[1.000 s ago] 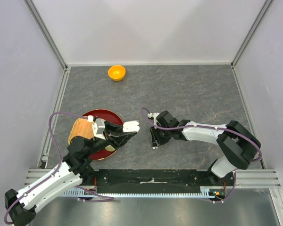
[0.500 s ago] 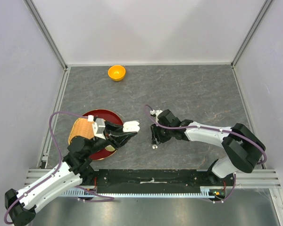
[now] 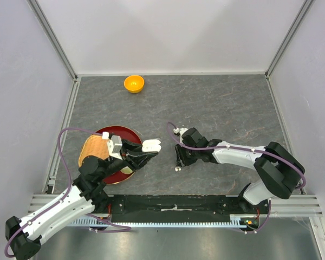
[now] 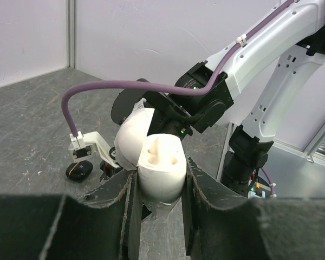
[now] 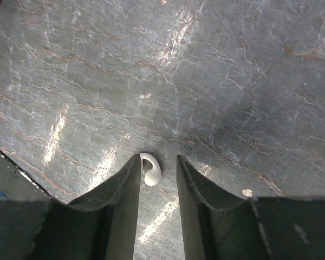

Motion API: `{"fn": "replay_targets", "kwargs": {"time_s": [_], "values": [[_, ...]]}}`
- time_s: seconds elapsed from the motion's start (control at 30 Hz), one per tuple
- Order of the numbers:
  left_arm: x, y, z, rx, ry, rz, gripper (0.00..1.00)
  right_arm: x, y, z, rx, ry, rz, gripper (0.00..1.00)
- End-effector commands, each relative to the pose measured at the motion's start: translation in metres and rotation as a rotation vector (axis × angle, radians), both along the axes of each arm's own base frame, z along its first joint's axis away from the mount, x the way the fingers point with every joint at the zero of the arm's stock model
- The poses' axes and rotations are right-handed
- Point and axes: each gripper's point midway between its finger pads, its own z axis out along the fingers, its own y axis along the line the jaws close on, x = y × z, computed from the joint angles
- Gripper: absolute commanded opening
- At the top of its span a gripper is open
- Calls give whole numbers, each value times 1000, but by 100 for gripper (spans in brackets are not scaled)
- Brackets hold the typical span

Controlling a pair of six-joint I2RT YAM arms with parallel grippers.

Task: Insert the wireless bluetooth earbuds into the charging case
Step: Pick up the earbud from the center of the board.

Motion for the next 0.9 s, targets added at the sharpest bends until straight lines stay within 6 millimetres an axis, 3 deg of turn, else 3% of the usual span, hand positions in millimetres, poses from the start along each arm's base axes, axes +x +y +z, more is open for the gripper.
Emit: {"fn": "replay_targets", "kwargs": {"time_s": [0.0,0.73,0.87], "values": [[-2,1,14,-42,-2,-6,2,4,2,-2,5,-30,18,39],[-2,-2,8,-34,9,-14,2,-16,-1,-15,19,27,87,37],[-1,-2,8,-34,12,-14,2,-18,-2,-17,16,34,85,31]]}}
